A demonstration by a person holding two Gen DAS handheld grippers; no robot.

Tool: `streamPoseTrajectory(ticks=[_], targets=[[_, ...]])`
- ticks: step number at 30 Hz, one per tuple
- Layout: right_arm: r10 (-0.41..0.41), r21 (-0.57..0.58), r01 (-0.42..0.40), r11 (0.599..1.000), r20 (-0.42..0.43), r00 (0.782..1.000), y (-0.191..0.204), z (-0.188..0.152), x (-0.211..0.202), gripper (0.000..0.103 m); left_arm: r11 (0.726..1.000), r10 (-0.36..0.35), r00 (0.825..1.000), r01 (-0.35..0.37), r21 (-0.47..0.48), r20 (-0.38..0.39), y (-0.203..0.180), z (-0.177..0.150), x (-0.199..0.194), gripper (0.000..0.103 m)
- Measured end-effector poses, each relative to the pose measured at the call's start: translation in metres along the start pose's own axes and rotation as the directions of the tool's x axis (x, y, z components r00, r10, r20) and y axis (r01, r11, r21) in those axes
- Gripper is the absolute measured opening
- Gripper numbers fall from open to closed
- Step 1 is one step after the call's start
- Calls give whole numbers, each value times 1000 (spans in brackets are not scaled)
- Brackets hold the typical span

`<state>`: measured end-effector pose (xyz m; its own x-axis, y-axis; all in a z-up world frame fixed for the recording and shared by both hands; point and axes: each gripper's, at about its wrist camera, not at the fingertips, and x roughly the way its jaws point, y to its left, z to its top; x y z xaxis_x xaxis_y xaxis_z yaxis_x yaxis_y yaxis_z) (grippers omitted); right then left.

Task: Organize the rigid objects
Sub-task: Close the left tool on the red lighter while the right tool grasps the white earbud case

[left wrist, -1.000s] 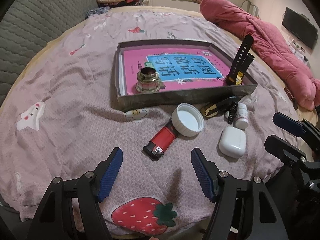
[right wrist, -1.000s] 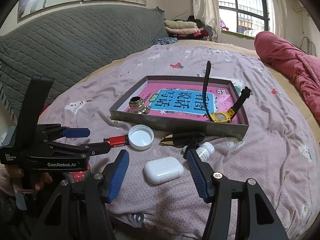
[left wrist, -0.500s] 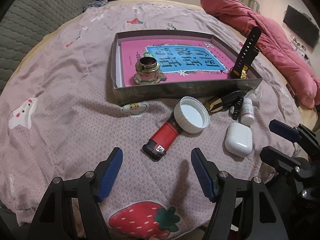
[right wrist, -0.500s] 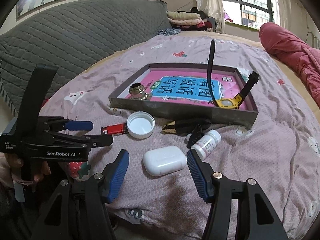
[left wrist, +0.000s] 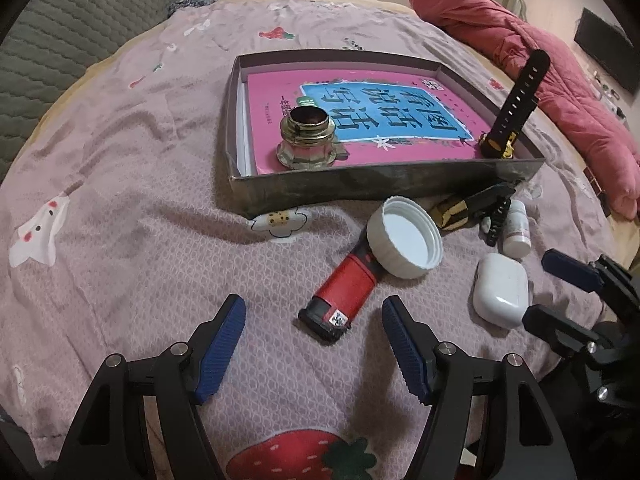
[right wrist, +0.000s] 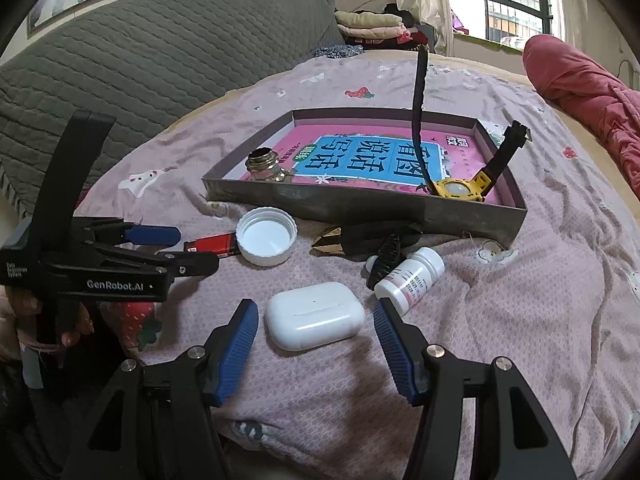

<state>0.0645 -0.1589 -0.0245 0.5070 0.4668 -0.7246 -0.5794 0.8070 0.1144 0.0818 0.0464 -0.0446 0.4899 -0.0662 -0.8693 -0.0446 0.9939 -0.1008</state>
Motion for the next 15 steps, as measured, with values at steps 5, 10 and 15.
streamPoseTrajectory(ticks=[5,10,15], targets=[[19,-14,-19,1000,-18,1000,-1,-1,7,60,1000,-12,1000,12,-1,-4,1,2,3,72],[23,-10,-24,1000,-35,999,-4,-1,15,60,1000,-2,1000,2,17,-6,-1,3,6,72],[42,-8,-43,999,-42,998,-7,-1,20,60,999,18,1000,-18,44,-1,-6,4,9,72]])
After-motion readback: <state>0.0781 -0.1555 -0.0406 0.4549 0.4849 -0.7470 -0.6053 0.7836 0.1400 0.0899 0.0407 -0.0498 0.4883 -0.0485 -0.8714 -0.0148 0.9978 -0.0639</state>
